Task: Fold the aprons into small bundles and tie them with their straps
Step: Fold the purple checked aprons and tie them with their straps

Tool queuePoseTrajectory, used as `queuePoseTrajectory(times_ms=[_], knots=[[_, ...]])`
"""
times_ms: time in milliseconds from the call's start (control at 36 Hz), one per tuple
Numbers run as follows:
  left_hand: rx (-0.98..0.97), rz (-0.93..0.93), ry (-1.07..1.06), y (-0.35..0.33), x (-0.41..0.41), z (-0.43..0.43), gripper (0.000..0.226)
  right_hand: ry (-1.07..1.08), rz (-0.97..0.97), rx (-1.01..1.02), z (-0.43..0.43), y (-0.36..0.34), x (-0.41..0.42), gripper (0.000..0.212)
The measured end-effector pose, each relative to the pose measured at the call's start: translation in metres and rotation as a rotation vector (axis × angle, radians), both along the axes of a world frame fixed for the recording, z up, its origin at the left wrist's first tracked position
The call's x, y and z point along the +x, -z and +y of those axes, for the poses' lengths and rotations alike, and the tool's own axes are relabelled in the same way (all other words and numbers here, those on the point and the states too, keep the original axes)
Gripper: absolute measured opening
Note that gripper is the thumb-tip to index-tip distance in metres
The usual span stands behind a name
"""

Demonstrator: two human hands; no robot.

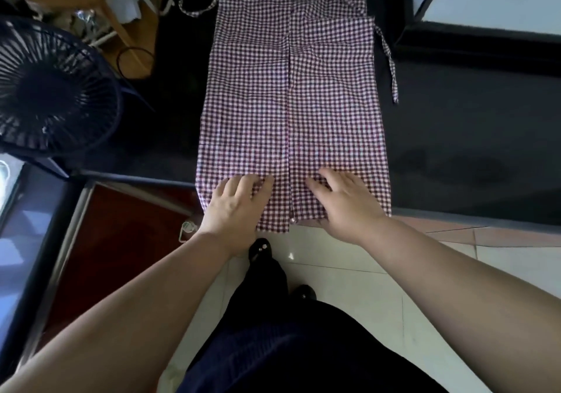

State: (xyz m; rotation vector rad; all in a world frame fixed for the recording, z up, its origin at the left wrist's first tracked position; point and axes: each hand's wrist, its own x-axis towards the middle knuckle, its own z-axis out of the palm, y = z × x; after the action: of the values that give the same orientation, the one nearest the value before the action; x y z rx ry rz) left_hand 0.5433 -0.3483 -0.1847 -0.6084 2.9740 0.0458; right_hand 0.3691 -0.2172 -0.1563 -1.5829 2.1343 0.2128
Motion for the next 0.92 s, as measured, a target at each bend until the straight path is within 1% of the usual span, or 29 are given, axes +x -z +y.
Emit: queuePoseTrajectory(times_ms=[111,167,222,250,278,333,389,472,500,583,611,639,667,722,750,778,833,861,917], knots=[[-0.036,-0.028,-0.010,0.005,0.005,0.012,0.115,0.002,-0.019,-0.054,0.003,-0.007,0.000,0.063],[-0.030,-0.034,-0.043,0.010,0.004,0.017,0.110,-0.029,0.020,-0.031,0.007,-0.005,0.002,0.068],[-0.029,-0.001,-0.077,0.013,-0.001,0.021,0.097,-0.070,0.093,0.023,0.012,0.000,0.005,0.078],[-0.024,0.020,-0.095,0.015,-0.003,0.022,0.092,-0.073,0.122,0.014,0.013,0.001,0.006,0.080],[-0.022,0.044,-0.111,0.015,-0.005,0.023,0.089,-0.063,0.146,-0.011,0.013,0.001,0.006,0.078],[-0.006,0.080,-0.133,0.018,-0.007,0.025,0.091,-0.040,0.170,-0.067,0.013,0.003,0.003,0.068],[0.009,0.110,-0.141,0.021,-0.005,0.027,0.095,-0.051,0.145,-0.108,0.014,0.006,0.001,0.054],[-0.013,0.121,-0.149,0.025,-0.002,0.030,0.104,-0.034,0.108,-0.147,0.014,0.006,-0.001,0.027],[-0.021,0.115,-0.158,0.026,-0.001,0.033,0.108,0.013,0.079,-0.165,0.014,0.004,-0.003,0.025],[-0.027,0.118,-0.206,0.027,-0.004,0.042,0.108,0.208,-0.104,-0.228,0.009,-0.002,-0.010,0.031],[-0.025,0.113,-0.221,0.027,-0.006,0.045,0.106,0.200,-0.146,-0.215,0.008,-0.004,-0.011,0.032],[-0.029,0.116,-0.234,0.027,-0.007,0.048,0.105,0.142,-0.142,-0.180,0.009,-0.008,-0.010,0.034],[-0.036,0.127,-0.240,0.028,-0.009,0.049,0.104,0.064,-0.096,-0.132,0.010,-0.009,-0.009,0.041],[-0.038,0.157,-0.241,0.029,-0.013,0.050,0.102,-0.066,0.054,-0.004,0.015,-0.005,-0.005,0.069],[-0.035,0.174,-0.244,0.029,-0.015,0.049,0.102,-0.094,0.139,0.034,0.018,-0.002,-0.003,0.079],[-0.027,0.195,-0.248,0.030,-0.017,0.047,0.102,-0.107,0.224,0.039,0.020,0.004,-0.001,0.084],[-0.001,0.223,-0.244,0.033,-0.016,0.046,0.103,-0.078,0.330,-0.049,0.024,0.016,0.002,0.082],[0.002,0.234,-0.227,0.033,-0.014,0.044,0.102,-0.039,0.358,-0.137,0.023,0.020,0.001,0.077],[0.003,0.227,-0.203,0.035,-0.009,0.043,0.100,-0.013,0.329,-0.277,0.025,0.027,0.000,0.060]])
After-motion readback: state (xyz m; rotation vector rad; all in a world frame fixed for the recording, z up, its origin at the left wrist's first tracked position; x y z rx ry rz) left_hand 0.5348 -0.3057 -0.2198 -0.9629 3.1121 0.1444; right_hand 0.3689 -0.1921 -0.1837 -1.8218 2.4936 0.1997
